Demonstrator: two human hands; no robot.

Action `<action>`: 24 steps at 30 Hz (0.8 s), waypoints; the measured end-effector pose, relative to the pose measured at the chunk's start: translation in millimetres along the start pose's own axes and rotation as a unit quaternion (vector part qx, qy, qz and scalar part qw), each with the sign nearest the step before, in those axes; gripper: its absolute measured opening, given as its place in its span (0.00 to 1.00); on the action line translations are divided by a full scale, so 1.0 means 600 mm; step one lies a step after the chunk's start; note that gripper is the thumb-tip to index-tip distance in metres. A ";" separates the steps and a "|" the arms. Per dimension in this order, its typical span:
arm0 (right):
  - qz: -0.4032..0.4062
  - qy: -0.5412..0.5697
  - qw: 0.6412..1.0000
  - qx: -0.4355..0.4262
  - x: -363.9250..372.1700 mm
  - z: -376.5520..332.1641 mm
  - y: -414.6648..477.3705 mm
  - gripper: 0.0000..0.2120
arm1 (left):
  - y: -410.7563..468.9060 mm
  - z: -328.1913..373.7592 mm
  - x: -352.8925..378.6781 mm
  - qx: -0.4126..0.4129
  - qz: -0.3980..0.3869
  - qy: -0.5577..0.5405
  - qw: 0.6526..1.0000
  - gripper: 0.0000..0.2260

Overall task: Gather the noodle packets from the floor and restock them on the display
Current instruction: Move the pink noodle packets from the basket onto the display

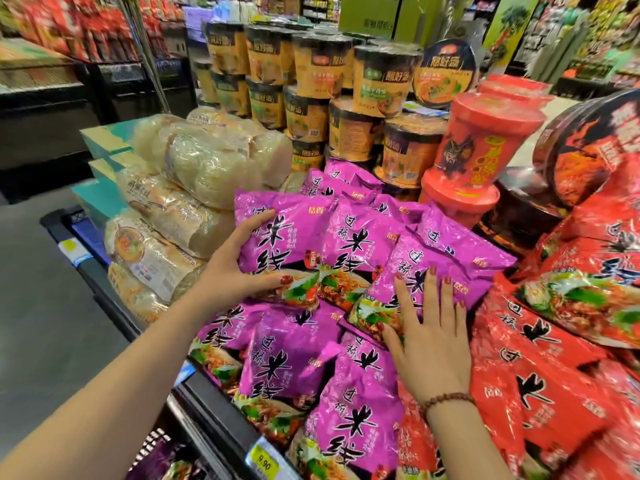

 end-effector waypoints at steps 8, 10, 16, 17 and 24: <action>-0.012 0.022 1.000 0.003 0.002 0.000 -0.001 0.33 | 0.091 -0.032 0.011 0.033 -0.132 0.080 0.987 0.39; -0.010 0.023 1.000 0.003 0.001 0.000 -0.001 0.33 | 0.106 -0.035 0.010 0.041 -0.161 0.116 0.979 0.38; -0.006 0.025 1.000 0.004 0.003 0.000 0.000 0.33 | 0.114 -0.059 0.011 0.027 -0.118 0.355 0.927 0.38; -0.007 0.027 1.000 0.004 0.003 0.000 -0.001 0.33 | 0.104 -0.057 0.017 0.048 -0.083 0.384 0.918 0.37; -0.012 0.036 0.999 0.003 -0.002 -0.002 -0.002 0.33 | 0.082 -0.082 0.072 0.211 -0.087 0.534 0.814 0.31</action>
Point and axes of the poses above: each hand's wrist, its own y-axis towards the middle knuckle, its own x-axis out of the palm, z = x × y, the point moved 4 cm from there along y, towards the middle knuckle, and after that the axes turned 1 degree about -x, right-handed, at the moved point
